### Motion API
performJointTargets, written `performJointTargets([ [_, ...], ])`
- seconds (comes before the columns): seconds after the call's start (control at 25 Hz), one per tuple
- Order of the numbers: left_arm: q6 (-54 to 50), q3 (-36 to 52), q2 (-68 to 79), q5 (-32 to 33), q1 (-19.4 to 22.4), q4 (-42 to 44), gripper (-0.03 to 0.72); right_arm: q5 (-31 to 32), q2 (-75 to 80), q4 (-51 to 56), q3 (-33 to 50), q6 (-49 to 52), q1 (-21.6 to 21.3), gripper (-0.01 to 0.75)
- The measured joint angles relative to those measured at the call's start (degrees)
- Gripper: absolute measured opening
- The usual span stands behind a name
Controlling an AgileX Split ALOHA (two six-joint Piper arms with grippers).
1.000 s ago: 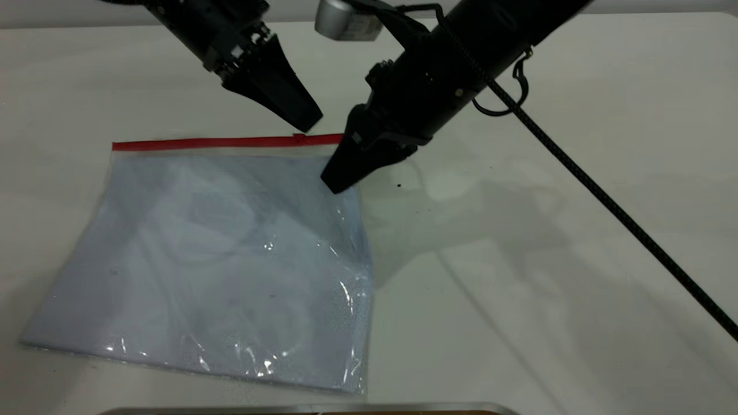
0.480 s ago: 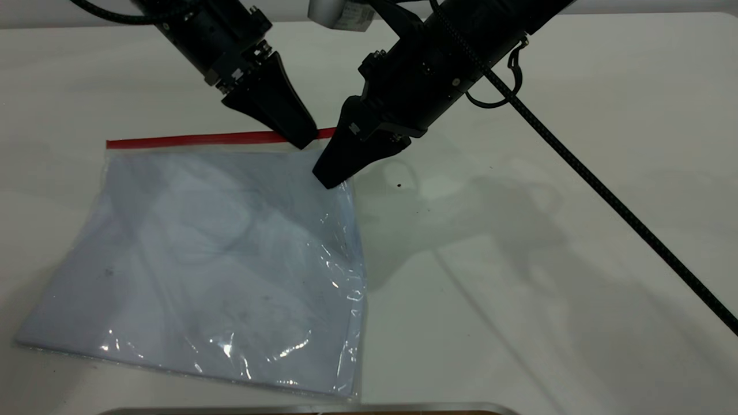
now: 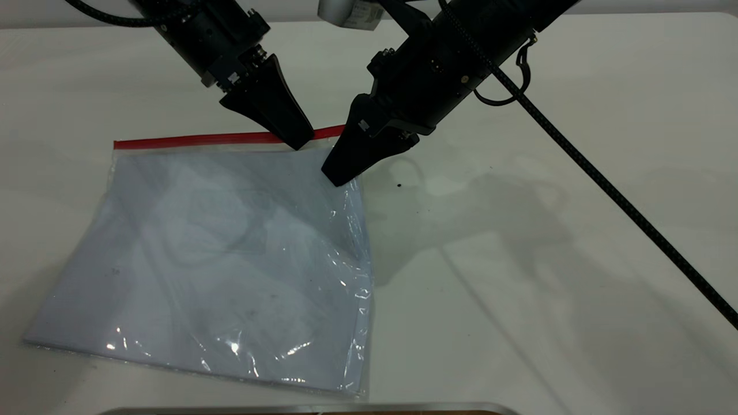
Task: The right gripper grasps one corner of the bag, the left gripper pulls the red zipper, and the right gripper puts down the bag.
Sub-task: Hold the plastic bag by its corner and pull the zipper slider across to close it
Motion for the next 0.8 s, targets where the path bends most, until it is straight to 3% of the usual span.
performJointTargets([
  [0.16,0.5,0.0,0.0,0.0,0.0,0.0,0.076,0.4,0.0,0.0,0.0,0.0,-0.5,0.036],
  [0.4,0.5,0.0,0.0,0.2,1.5,-1.7,0.073,3.1,0.0,1.8,0.0,0.0,-3.2,0.036],
  [0.8,0.5,0.0,-0.1,0.5,9.1,-3.1,0.074,6.7,0.0,8.9,-1.5,-2.6,-7.3,0.038],
])
